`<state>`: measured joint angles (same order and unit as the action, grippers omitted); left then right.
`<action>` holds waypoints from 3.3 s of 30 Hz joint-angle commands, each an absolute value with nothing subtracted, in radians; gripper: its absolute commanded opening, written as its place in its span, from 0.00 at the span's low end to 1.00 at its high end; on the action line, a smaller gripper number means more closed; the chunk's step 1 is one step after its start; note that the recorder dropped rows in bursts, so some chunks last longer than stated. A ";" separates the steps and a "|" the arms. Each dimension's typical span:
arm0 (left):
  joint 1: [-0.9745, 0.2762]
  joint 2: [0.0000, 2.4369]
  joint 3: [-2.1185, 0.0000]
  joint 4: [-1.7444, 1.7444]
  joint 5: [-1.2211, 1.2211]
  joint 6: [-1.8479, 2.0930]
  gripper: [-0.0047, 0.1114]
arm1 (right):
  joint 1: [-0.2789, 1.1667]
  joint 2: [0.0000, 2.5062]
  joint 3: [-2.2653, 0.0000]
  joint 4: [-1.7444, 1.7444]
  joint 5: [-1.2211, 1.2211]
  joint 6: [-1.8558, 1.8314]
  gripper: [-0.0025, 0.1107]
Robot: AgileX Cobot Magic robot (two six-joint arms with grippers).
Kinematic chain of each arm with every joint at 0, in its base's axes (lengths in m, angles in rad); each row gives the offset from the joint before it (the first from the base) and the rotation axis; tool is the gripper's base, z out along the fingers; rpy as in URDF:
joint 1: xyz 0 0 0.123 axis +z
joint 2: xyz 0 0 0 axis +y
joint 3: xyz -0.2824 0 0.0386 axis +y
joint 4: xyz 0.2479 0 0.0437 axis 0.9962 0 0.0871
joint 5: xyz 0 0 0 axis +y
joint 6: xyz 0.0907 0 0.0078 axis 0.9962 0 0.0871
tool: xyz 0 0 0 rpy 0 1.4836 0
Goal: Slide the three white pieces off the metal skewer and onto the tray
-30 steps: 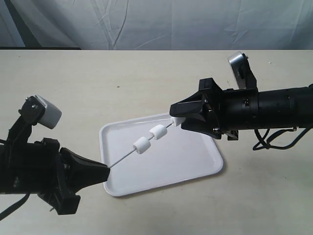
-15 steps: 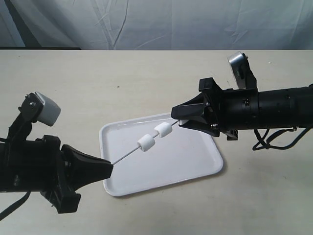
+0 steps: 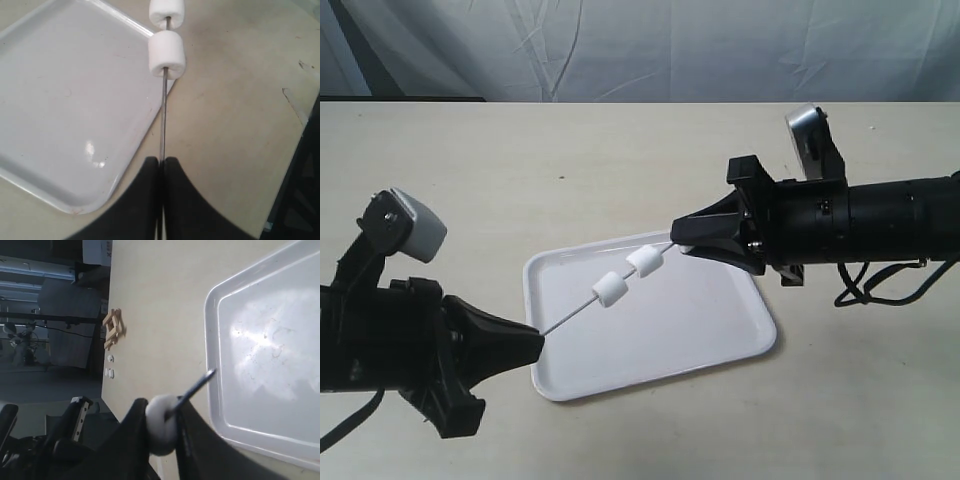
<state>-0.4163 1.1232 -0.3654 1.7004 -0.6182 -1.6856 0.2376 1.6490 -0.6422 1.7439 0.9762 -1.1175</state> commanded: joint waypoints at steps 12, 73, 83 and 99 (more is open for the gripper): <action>-0.421 1.116 -0.365 1.744 -0.571 -1.780 0.04 | 0.240 1.649 -0.643 1.744 0.990 -1.125 0.15; -0.421 1.073 -0.230 1.734 -0.497 -1.934 0.04 | 0.363 1.772 -0.703 1.653 0.721 -1.004 0.36; -0.421 1.233 -0.251 1.693 -0.500 -1.893 0.04 | 0.391 1.776 -0.703 1.736 0.837 -1.051 0.36; -0.421 1.233 -0.352 1.630 -0.579 -1.853 0.04 | 0.391 1.776 -0.754 1.744 0.951 -1.084 0.36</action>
